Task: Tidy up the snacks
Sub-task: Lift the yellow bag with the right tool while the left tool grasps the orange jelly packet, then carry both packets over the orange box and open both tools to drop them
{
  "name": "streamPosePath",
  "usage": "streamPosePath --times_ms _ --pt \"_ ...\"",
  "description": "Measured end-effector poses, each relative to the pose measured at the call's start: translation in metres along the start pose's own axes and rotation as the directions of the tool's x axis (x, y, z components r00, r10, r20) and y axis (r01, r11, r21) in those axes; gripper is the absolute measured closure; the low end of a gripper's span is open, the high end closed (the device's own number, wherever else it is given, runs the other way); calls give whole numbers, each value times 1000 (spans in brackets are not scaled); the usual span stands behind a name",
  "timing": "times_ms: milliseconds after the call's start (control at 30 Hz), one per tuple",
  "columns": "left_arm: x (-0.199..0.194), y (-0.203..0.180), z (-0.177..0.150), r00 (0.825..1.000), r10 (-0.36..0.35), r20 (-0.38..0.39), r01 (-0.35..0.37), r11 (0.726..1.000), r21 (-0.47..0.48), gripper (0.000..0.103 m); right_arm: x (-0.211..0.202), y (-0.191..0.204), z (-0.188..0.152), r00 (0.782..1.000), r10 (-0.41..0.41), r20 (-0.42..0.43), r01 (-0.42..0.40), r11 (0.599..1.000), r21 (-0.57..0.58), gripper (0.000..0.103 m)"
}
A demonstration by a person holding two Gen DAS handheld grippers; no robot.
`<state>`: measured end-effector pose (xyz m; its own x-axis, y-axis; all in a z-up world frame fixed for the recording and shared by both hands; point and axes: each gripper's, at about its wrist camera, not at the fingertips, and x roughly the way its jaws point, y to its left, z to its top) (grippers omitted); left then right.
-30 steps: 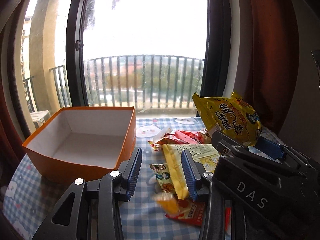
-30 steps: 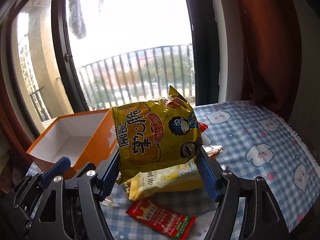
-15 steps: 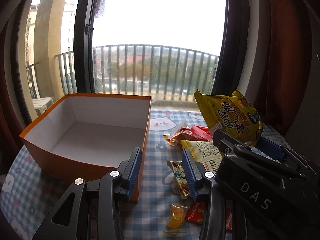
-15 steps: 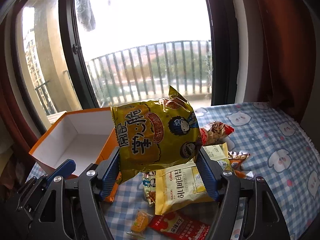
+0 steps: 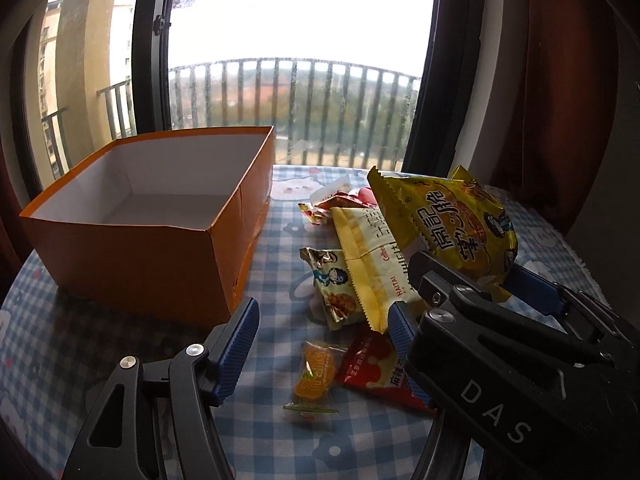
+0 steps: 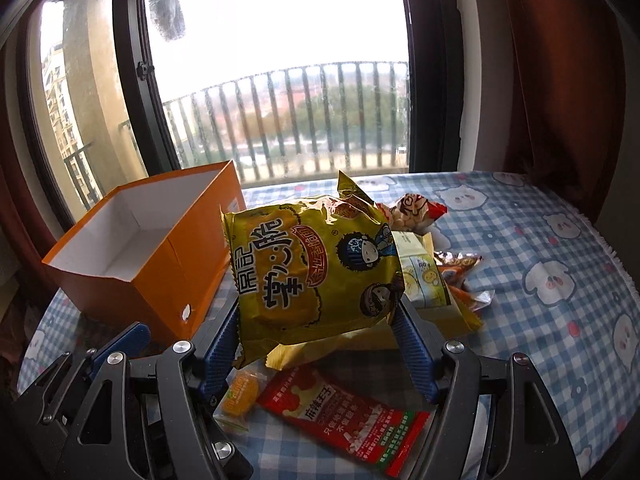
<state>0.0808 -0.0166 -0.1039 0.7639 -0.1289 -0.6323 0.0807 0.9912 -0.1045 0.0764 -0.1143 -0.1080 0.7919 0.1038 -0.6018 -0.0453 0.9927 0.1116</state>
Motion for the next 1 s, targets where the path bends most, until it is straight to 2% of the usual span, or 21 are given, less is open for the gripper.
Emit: streamPosePath --times_ms 500,600,767,800,867,933,1000 --pt "24 -14 -33 996 3 -93 -3 1000 8 36 24 -28 -44 996 -20 -84 24 998 57 28" --pt "30 -10 -34 995 18 -99 -18 1000 1 42 27 -30 -49 996 -26 -90 30 999 44 28" --pt "41 4 -38 990 51 -130 -55 998 -27 59 36 -31 -50 994 -24 -103 29 998 55 28" --pt "45 6 -39 987 56 -147 -62 998 -32 64 38 -31 -50 994 -23 -110 30 998 58 28" --pt "53 9 -43 981 41 -191 -51 998 -49 66 43 -32 -51 992 -14 -125 24 997 75 28" --pt "51 6 -45 983 49 -177 -54 998 -19 74 47 -29 -52 989 -15 -147 26 997 70 28" --pt "50 3 -47 984 43 -173 -45 999 -7 75 49 -28 -52 989 -22 -149 31 998 58 28"
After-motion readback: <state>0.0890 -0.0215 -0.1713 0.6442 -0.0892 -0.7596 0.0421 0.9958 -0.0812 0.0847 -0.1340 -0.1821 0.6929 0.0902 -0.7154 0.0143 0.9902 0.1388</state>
